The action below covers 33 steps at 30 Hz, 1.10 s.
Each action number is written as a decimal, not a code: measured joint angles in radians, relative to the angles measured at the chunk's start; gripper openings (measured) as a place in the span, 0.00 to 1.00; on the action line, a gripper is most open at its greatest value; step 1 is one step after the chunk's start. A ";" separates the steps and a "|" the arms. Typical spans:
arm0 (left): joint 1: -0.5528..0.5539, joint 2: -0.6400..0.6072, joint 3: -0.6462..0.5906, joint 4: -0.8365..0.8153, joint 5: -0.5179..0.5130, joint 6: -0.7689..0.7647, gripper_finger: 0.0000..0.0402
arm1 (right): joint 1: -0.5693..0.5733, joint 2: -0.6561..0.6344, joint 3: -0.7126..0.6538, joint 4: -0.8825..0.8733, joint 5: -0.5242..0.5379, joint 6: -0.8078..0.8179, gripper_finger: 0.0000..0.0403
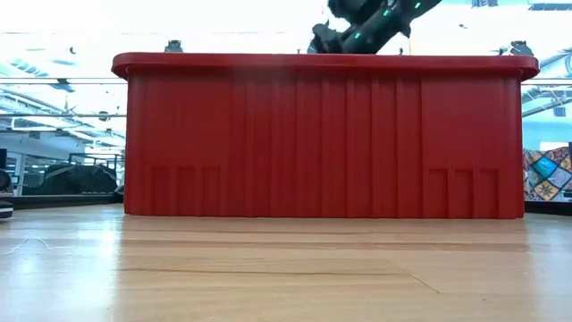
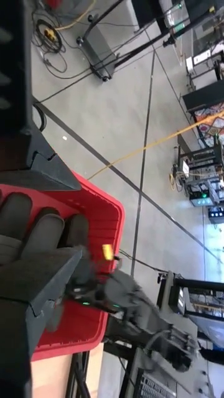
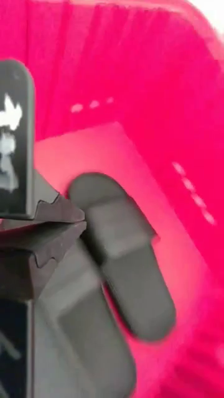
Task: Pick and place slides into bin
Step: Put the black slide into the red bin
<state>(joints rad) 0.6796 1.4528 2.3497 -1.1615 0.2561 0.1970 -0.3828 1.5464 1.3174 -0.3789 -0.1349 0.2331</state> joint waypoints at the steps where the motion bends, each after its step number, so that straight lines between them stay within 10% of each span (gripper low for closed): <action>1: 0.000 0.000 0.000 -0.002 -0.003 0.000 0.40 | -0.002 0.027 0.000 0.010 -0.027 -0.012 0.00; 15: 0.001 0.021 0.000 -0.073 -0.009 0.005 0.40 | -0.022 0.024 0.090 -0.121 -0.186 -0.246 0.04; 24: 0.001 0.028 0.000 -0.078 -0.014 0.024 0.40 | -0.145 -0.095 0.096 -0.410 -0.271 -0.672 0.44; 33: 0.001 0.029 0.000 -0.078 -0.014 0.026 0.40 | -0.248 -0.048 0.096 -0.460 -0.381 -0.629 0.70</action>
<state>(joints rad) 0.6804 1.4815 2.3497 -1.2396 0.2417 0.2234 -0.6304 1.4982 1.4130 -0.8390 -0.5154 -0.3955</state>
